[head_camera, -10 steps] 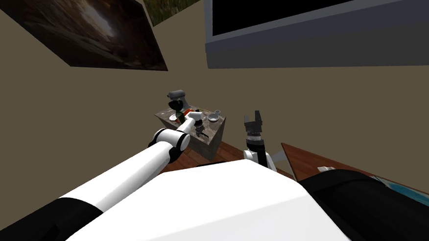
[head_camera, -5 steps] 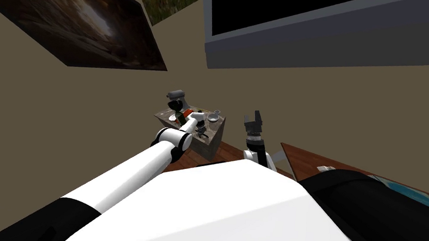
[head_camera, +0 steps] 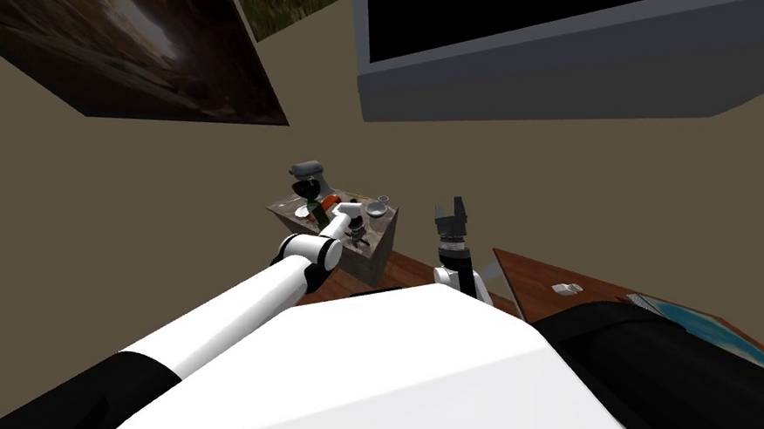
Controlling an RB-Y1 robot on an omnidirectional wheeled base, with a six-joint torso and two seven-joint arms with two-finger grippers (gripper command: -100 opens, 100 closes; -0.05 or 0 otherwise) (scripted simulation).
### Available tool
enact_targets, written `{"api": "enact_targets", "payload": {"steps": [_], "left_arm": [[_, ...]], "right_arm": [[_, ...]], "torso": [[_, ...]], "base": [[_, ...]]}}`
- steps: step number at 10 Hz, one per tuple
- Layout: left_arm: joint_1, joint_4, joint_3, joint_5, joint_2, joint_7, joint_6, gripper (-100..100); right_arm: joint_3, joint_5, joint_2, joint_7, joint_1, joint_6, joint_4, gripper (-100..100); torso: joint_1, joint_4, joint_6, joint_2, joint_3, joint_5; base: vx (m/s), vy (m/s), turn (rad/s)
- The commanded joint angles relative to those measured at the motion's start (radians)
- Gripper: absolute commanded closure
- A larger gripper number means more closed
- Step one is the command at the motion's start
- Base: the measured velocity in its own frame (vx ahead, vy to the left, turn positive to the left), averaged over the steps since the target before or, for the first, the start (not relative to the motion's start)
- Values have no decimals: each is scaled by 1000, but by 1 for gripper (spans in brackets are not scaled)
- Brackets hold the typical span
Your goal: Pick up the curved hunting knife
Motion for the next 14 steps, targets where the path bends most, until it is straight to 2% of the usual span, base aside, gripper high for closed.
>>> {"api": "enact_targets", "payload": {"steps": [1, 4, 5, 6, 10, 11, 12, 14], "left_arm": [[5, 6, 42, -40, -5, -4, -9, -100], [30, -13, 115, -115, -16, -11, -13, -100], [20, -1, 100, -98, -13, -8, -15, -100], [20, 0, 103, -101, -14, -9, -16, 100], [20, 0, 102, -100, -14, -10, -15, 100], [20, 0, 102, -100, -14, -10, -15, 0], [13, 0, 66, -65, -9, -6, -10, 100], [-4, 13, 17, -15, -1, -2, -8, 100]], "right_arm": [[0, 0, 0, 0, 0, 0, 0, 0], [0, 0, 0, 0, 0, 0, 0, 0], [0, 0, 0, 0, 0, 0, 0, 0], [0, 0, 0, 0, 0, 0, 0, 0], [0, 0, 0, 0, 0, 0, 0, 0], [0, 0, 0, 0, 0, 0, 0, 0], [0, 0, 0, 0, 0, 0, 0, 0], [0, 0, 0, 0, 0, 0, 0, 0]], "torso": [[0, 0, 0, 0, 0, 0], [0, 0, 0, 0, 0, 0], [0, 0, 0, 0, 0, 0], [-1, 0, 0, 0, 0, 0], [-1, 0, 0, -2, -1, 0], [-1, 0, 0, -2, -1, 0], [-1, 0, 0, -2, -1, 0], [-2, 0, 0, -2, -1, 0]], "base": [[-5, 14, -81], [-5, 14, -77], [-3, 6, -14], [0, 0, 0], [0, 0, 0], [0, 0, 0], [2, -9, 111], [7, -20, 101]]}}
